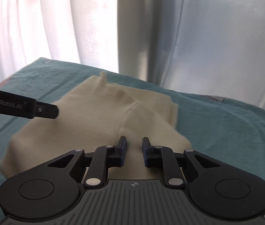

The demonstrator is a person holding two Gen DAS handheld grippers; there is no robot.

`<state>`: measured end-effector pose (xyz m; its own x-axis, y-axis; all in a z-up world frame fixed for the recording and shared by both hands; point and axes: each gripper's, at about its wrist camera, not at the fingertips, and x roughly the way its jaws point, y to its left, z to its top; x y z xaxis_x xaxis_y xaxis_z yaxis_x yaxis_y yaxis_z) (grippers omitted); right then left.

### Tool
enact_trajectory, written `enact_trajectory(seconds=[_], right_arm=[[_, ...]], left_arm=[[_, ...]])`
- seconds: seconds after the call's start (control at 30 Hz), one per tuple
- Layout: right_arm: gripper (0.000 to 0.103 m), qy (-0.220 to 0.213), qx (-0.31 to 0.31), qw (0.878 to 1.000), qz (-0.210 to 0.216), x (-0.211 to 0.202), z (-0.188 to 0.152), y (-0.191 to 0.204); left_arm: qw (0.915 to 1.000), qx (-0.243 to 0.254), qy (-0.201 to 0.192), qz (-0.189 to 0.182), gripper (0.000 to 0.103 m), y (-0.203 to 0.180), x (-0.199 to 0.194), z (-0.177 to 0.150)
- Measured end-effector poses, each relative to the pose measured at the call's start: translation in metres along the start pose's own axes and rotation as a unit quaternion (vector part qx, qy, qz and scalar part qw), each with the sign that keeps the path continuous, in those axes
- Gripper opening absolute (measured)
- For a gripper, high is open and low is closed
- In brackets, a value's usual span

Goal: Fold small clothes

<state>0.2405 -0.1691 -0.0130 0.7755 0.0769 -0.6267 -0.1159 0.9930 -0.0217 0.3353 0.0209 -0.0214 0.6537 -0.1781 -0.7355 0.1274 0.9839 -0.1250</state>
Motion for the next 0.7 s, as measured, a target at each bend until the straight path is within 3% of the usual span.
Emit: enact_trajectory(seconds=[0.07,0.2,0.3,0.37,0.5,0.7], right_arm=[[0.016,0.016,0.038,0.999,-0.026,0.007,-0.001,-0.021],[0.018,0.010,0.090,0.996,0.019,-0.022,0.003,-0.038],[0.040,0.010,0.133,0.988,0.075,-0.057,-0.009,-0.043],[0.055,0.029,0.173,0.976,0.130,-0.073,-0.026,-0.043],[0.055,0.062,0.206,0.960,0.180,-0.088,-0.054,-0.025],[0.057,0.057,0.231,0.956,0.171,-0.069,-0.048,-0.016]], left_arm=[[0.9997,-0.001,0.015,-0.017,0.082,-0.001,0.011,-0.006],[0.9996,-0.011,0.011,-0.023,0.082,0.010,-0.002,-0.012],[0.9997,-0.019,0.004,-0.017,0.083,0.028,-0.022,-0.021],[0.9996,-0.028,0.005,-0.006,0.084,0.038,-0.033,-0.029],[0.9988,-0.047,0.007,-0.010,0.086,0.048,-0.045,-0.041],[0.9993,-0.031,0.014,-0.015,0.087,0.044,-0.050,-0.047]])
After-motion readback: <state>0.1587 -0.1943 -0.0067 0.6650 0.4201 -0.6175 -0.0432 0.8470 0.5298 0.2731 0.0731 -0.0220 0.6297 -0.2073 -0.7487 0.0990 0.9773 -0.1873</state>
